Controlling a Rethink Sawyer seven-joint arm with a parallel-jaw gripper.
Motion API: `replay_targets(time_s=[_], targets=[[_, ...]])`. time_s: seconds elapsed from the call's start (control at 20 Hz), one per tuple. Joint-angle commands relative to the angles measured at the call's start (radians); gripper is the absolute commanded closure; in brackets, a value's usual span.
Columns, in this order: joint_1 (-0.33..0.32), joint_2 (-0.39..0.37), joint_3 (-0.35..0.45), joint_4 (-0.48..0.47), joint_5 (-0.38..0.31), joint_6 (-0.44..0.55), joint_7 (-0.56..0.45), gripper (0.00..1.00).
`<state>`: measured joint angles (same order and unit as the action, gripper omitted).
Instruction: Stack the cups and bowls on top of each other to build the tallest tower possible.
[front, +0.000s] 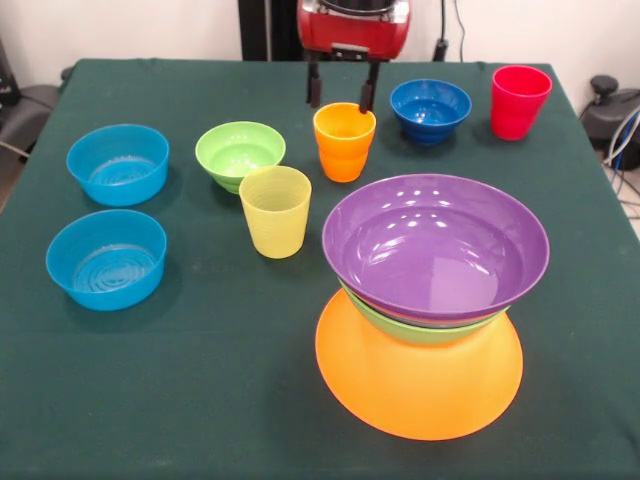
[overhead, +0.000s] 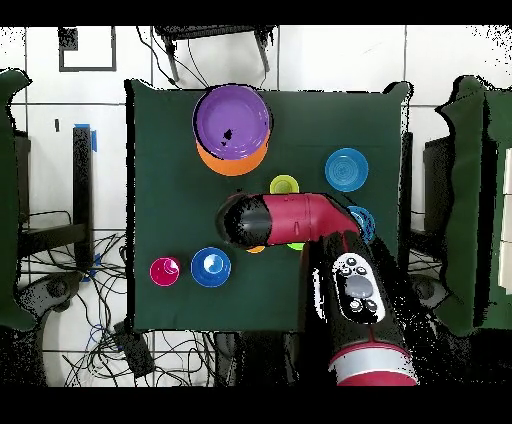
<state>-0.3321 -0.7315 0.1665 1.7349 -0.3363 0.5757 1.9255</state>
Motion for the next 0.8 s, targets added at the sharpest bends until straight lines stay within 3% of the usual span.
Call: replay_targets(time_s=[0.05, 0.45, 0.8], targets=[[0.048, 0.099, 0.019, 0.012, -0.092, -0.143, 0.048, 0.00], [0.103, 0.178, -0.049, 0.002, -0.089, -0.258, 0.111, 0.00], [0.222, 0.195, -0.198, -0.028, -0.072, -0.263, 0.160, 0.00]])
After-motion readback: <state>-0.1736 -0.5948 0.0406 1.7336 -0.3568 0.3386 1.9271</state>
